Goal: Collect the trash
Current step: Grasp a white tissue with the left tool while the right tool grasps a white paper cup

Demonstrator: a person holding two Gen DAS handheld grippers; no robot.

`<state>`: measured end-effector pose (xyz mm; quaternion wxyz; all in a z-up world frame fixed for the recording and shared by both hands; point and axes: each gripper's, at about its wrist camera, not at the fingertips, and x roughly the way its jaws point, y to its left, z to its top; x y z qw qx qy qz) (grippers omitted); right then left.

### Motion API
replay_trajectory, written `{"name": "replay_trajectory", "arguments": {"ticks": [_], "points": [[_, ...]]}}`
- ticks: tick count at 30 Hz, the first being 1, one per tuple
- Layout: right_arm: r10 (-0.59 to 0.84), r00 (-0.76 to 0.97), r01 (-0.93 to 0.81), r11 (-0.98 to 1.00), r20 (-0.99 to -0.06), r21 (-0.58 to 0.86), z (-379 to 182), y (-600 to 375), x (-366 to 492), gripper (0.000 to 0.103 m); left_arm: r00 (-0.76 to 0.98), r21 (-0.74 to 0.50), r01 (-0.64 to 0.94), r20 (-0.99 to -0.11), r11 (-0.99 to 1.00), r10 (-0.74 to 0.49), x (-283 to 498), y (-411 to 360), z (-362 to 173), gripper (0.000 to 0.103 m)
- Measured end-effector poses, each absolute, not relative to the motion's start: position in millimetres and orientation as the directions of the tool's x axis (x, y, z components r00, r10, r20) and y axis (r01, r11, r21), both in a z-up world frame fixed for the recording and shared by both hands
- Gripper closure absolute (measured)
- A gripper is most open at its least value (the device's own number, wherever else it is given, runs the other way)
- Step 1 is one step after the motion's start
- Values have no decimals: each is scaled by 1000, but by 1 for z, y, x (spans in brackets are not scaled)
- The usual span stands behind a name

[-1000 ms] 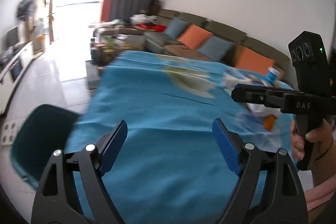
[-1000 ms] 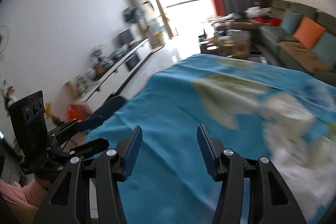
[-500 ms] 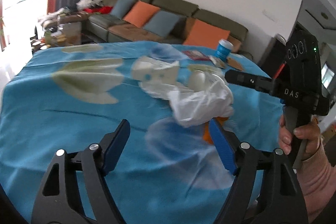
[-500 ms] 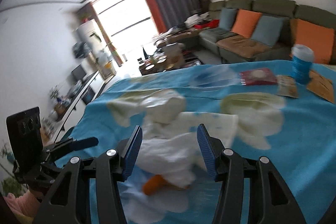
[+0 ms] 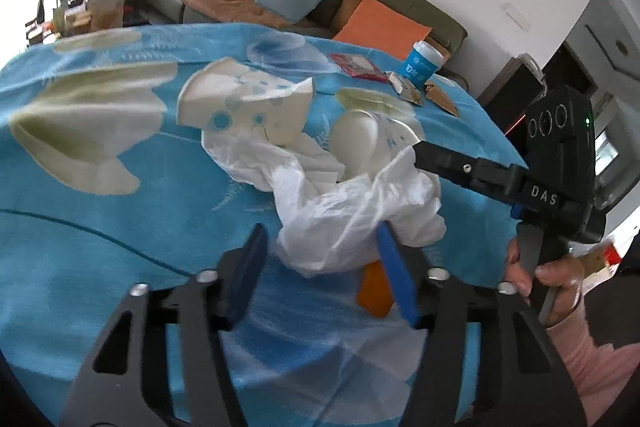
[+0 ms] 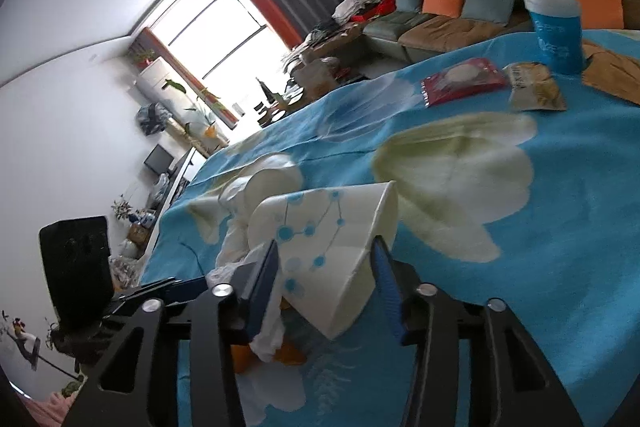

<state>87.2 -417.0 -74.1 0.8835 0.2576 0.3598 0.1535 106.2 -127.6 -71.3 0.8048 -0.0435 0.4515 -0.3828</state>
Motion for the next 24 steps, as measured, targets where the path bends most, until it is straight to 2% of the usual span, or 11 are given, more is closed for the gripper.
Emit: {"name": "replay_trajectory", "arguments": {"ticks": [2, 4, 6, 8, 10, 15, 20, 24], "points": [[461, 694, -90, 817, -553, 569, -74, -416, 87, 69, 294, -423, 577, -691, 699, -660, 106, -128, -74, 70], [469, 698, -95, 810, -542, 579, -73, -417, 85, 76, 290, -432, 578, -684, 693, -669, 106, -126, -74, 78], [487, 698, -107, 796, -526, 595, -72, -418, 83, 88, 292, -440, 577, -676, 688, -677, 103, -124, -73, 82], [506, 697, -125, 784, -509, 608, -68, -417, 81, 93, 299, -442, 582, -664, 682, -685, 98, -120, -71, 88], [529, 693, -150, 770, -490, 620, -64, -412, 79, 93, 305, -448, 583, -652, 678, -694, 94, -114, -68, 92], [567, 667, -172, 749, -484, 640, -68, -402, 83, 88, 341, -428, 590, -637, 685, -692, 83, -98, -59, 93], [551, 686, -200, 770, -475, 605, -59, -392, 80, 101, 379, -419, 577, -623, 701, -684, 74, -78, -52, 94], [523, 721, -212, 792, -455, 573, -46, -392, 72, 101, 408, -416, 568, -607, 710, -682, 64, -56, -48, 94]]}}
